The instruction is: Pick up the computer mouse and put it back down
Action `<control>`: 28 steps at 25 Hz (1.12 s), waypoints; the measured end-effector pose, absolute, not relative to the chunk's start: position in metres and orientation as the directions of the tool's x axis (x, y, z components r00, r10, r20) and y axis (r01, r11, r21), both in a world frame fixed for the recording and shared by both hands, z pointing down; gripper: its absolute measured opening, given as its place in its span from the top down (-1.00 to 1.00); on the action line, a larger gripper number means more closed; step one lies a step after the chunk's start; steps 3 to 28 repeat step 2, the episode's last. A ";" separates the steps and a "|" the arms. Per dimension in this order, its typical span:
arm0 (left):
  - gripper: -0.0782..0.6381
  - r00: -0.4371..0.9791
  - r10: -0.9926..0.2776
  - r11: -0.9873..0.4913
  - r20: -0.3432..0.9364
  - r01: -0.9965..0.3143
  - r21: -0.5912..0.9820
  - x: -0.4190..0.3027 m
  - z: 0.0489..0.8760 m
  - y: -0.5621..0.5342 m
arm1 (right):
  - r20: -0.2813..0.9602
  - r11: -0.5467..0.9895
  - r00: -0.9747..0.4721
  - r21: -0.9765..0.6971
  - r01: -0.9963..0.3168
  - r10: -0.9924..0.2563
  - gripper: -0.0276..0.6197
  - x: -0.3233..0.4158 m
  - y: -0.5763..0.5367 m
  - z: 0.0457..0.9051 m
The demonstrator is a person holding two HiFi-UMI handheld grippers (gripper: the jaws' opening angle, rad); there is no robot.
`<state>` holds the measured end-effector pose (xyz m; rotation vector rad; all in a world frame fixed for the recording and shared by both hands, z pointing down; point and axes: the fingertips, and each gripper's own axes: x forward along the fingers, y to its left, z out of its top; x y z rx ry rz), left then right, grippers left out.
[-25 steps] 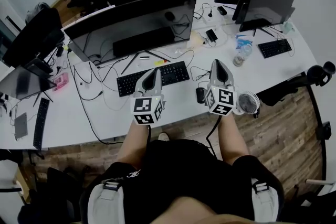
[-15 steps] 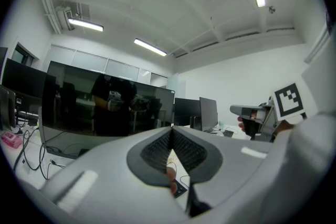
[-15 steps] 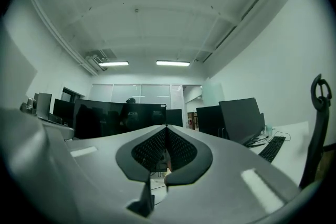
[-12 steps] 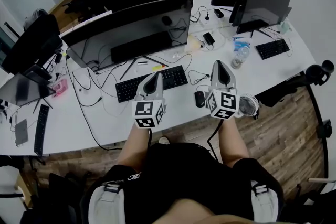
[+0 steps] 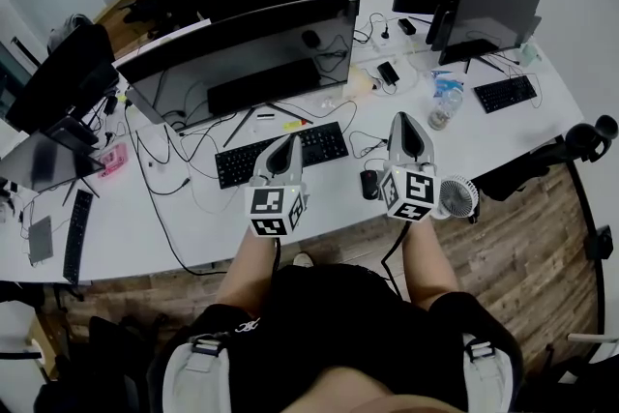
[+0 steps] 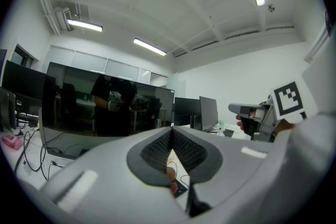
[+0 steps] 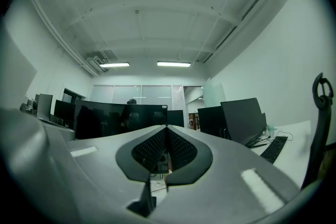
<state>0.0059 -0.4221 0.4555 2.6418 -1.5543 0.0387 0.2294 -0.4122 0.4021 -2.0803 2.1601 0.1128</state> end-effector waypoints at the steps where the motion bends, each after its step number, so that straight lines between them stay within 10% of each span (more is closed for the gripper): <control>1: 0.64 0.486 -0.872 -0.484 0.061 -0.874 0.053 0.006 0.456 -0.422 | -0.153 0.041 -0.034 -0.043 -0.998 -0.988 0.90 0.229 -0.412 0.402; 28: 0.65 0.486 -0.872 -0.484 0.061 -0.874 0.054 0.005 0.456 -0.422 | -0.153 0.042 -0.034 -0.044 -0.998 -0.988 0.90 0.228 -0.412 0.402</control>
